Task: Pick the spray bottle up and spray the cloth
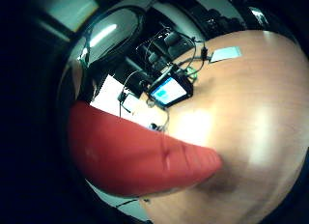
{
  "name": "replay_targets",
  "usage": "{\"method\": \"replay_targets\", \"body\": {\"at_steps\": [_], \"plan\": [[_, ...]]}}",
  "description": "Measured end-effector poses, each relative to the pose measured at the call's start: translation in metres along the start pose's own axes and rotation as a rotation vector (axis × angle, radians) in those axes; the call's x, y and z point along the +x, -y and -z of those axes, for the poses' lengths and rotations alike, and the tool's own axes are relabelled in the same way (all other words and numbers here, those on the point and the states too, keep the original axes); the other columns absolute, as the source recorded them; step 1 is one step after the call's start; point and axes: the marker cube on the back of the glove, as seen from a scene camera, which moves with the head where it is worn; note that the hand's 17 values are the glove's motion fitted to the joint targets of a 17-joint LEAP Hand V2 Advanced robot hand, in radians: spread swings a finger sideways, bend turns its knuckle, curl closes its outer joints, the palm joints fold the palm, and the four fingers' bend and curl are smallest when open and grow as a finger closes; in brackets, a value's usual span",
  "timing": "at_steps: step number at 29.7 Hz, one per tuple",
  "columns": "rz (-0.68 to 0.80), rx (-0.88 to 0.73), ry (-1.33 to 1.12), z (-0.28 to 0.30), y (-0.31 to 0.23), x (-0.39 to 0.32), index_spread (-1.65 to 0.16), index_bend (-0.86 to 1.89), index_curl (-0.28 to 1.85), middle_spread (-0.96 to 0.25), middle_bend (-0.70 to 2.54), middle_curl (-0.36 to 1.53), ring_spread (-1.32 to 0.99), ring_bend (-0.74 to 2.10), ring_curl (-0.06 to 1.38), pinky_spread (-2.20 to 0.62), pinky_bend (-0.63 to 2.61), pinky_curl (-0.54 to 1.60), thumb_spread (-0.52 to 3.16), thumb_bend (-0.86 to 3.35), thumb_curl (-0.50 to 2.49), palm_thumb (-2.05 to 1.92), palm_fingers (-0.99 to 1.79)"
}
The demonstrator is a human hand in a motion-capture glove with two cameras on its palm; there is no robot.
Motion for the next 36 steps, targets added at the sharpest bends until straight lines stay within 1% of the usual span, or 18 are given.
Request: {"method": "replay_targets", "body": {"at_steps": [6, 10, 13, 15, 17, 21, 23, 25, 28, 31, 36], "plan": [[-0.056, 0.006, -0.088, -0.005, -0.025, 0.025, -0.29, 0.13, 0.41, -0.22, 0.47, 0.57, -0.22, 0.63, 0.50, -0.27, 0.38, 0.43, 1.30, -0.02, 0.40, 0.79, 1.12], [-0.078, -0.048, -0.145, -0.018, -0.035, 0.033, -0.29, 0.11, 0.39, -0.23, 0.46, 0.57, -0.22, 0.63, 0.51, -0.23, 0.35, 0.42, 1.31, -0.02, 0.39, 0.77, 1.06], [-0.063, -0.119, -0.174, -0.031, -0.042, 0.032, -0.30, 0.10, 0.39, -0.22, 0.47, 0.57, -0.18, 0.61, 0.50, -0.12, 0.23, 0.41, 1.30, -0.02, 0.39, 0.76, 0.91], [-0.049, -0.155, -0.201, -0.037, -0.048, 0.028, -0.30, 0.08, 0.38, -0.21, 0.45, 0.56, -0.18, 0.58, 0.50, -0.01, 0.21, 0.41, 1.29, -0.02, 0.39, 0.76, 0.78], [-0.034, -0.199, -0.245, -0.040, -0.056, 0.021, -0.30, 0.08, 0.37, -0.20, 0.42, 0.55, -0.18, 0.57, 0.50, 0.05, 0.20, 0.41, 1.28, -0.01, 0.39, 0.76, 0.72], [0.030, -0.372, -0.360, -0.038, -0.076, -0.002, -0.30, 0.10, 0.34, -0.12, 0.28, 0.49, -0.13, 0.48, 0.46, 0.14, 0.27, 0.41, 1.25, -0.04, 0.38, 0.72, 0.47], [0.068, -0.471, -0.430, -0.032, -0.084, -0.012, -0.31, 0.13, 0.34, -0.11, 0.27, 0.48, -0.12, 0.44, 0.44, 0.17, 0.27, 0.40, 1.23, -0.03, 0.38, 0.71, 0.47], [0.097, -0.535, -0.511, -0.022, -0.090, -0.020, -0.32, 0.16, 0.33, -0.09, 0.26, 0.46, -0.11, 0.40, 0.41, 0.19, 0.25, 0.38, 1.23, -0.04, 0.37, 0.68, 0.50], [0.128, -0.558, -0.617, -0.002, -0.094, -0.028, -0.34, 0.19, 0.34, -0.08, 0.25, 0.45, -0.08, 0.35, 0.38, 0.21, 0.21, 0.36, 1.22, -0.04, 0.35, 0.64, 0.51], [0.152, -0.581, -0.695, 0.029, -0.101, -0.037, -0.37, 0.26, 0.36, -0.07, 0.27, 0.44, -0.07, 0.29, 0.36, 0.24, 0.13, 0.33, 1.21, -0.04, 0.34, 0.60, 0.56], [0.152, -0.633, -0.796, 0.082, -0.118, -0.041, -0.40, 0.22, 0.37, -0.06, 0.26, 0.43, -0.05, 0.27, 0.35, 0.25, 0.15, 0.31, 1.19, -0.04, 0.32, 0.56, 0.52]]}}
